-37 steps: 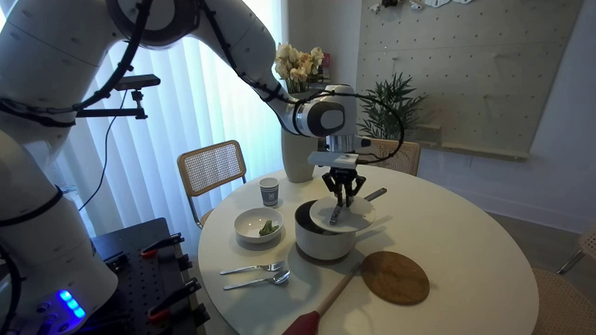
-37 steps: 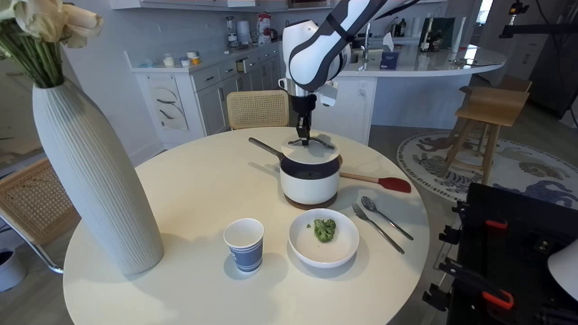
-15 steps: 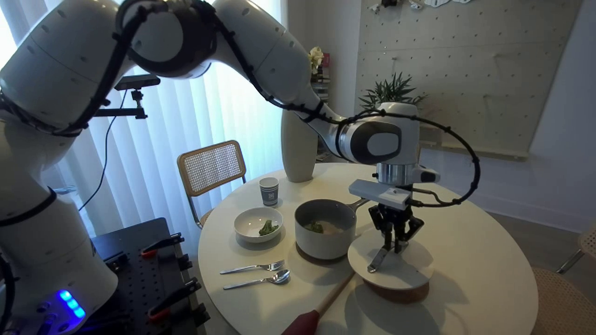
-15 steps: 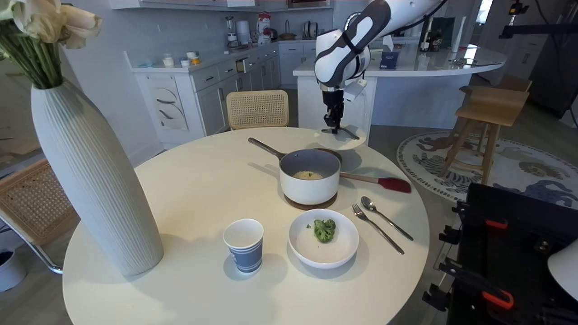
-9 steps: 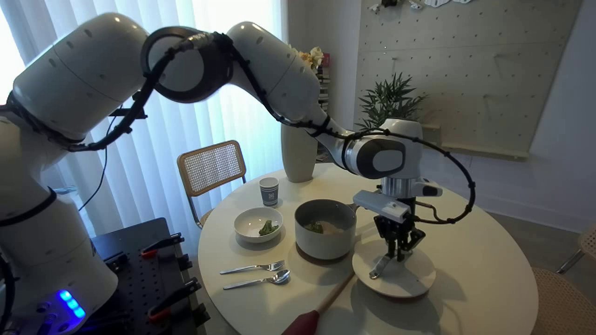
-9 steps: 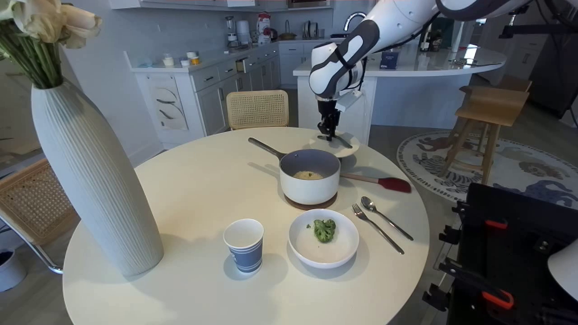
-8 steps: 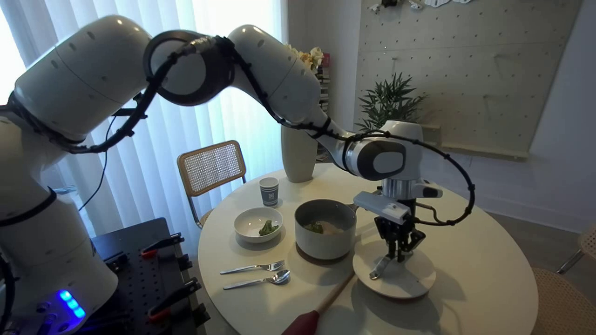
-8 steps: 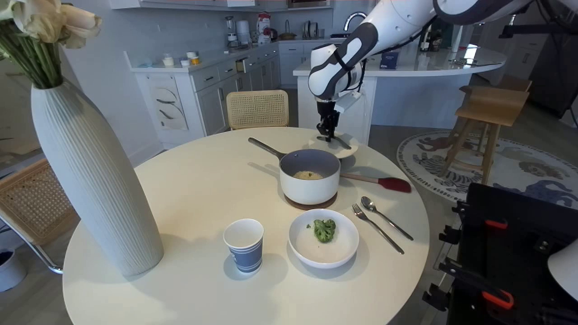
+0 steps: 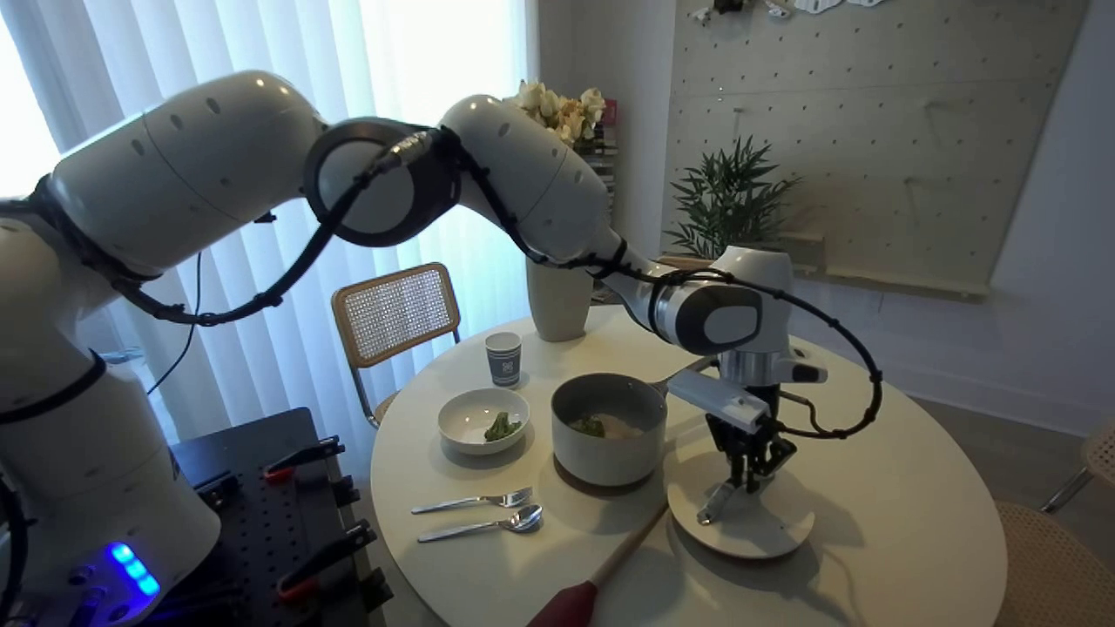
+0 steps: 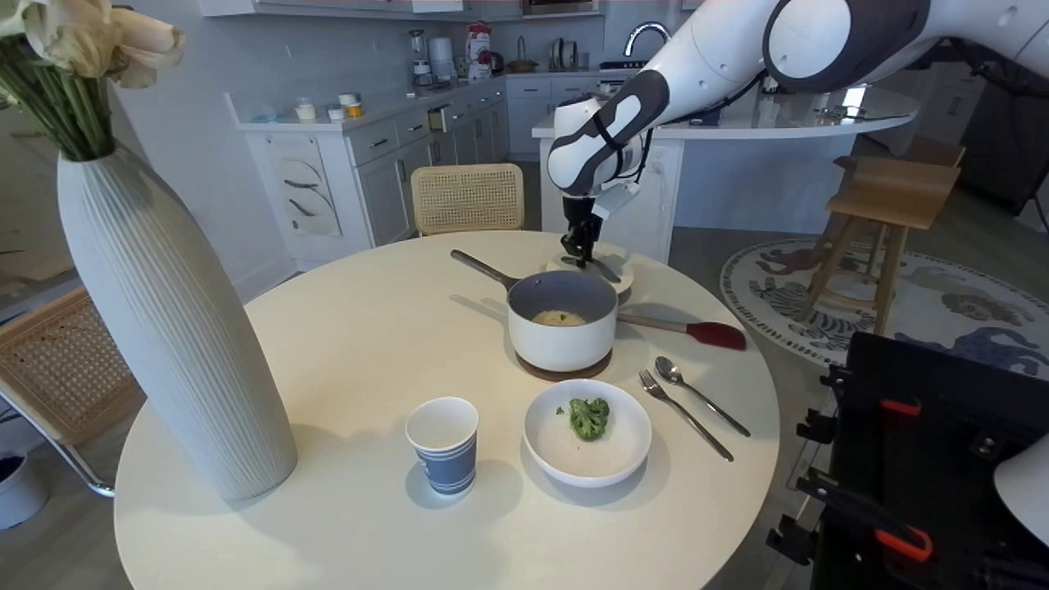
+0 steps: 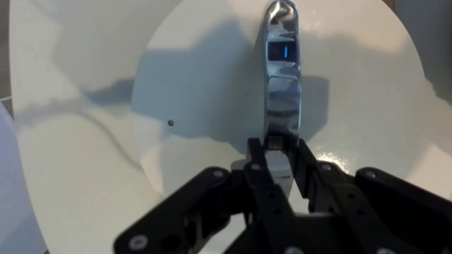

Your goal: Uncover the white pot

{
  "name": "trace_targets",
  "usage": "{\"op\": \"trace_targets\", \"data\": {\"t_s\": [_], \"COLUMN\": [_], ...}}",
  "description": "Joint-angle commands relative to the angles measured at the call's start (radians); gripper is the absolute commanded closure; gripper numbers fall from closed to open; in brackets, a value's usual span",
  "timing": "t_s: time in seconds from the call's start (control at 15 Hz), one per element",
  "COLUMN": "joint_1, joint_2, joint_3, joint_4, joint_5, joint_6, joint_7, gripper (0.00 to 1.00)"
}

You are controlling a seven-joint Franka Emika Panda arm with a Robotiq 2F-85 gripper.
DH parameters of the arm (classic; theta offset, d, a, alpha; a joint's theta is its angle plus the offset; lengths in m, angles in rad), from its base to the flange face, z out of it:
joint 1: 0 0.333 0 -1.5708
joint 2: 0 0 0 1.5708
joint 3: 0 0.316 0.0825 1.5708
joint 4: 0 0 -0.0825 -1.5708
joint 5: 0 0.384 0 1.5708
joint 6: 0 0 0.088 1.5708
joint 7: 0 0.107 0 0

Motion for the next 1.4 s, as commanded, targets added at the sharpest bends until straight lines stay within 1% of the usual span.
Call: {"op": "trace_targets", "data": {"t_s": [0.0,0.13,0.67,0.73,0.8,0.87,1.0,1.2,1.27,1.33], "joint_1": [-0.002,0.0,-0.016,-0.017,-0.019,-0.022,-0.025,-0.02,-0.015,-0.011], "joint_2": [0.043,0.068,0.14,0.148,0.154,0.157,0.15,0.116,0.099,0.088], "joint_3": [0.006,0.002,0.023,0.022,0.023,0.022,0.02,0.018,0.018,0.023], "joint_4": [0.11,0.142,0.253,0.267,0.28,0.294,0.312,0.308,0.302,0.301], "joint_5": [0.018,0.014,0.042,0.045,0.049,0.049,0.05,0.039,0.037,0.038], "joint_6": [-0.064,-0.078,-0.165,-0.18,-0.193,-0.204,-0.224,-0.227,-0.235,-0.242], "joint_7": [0.006,0.008,0.002,0.008,0.009,0.009,0.012,0.021,0.022,0.013], "gripper": [0.94,0.94,0.94,0.5,0.49,0.44,0.29,0.05,0.01,0.0]}}
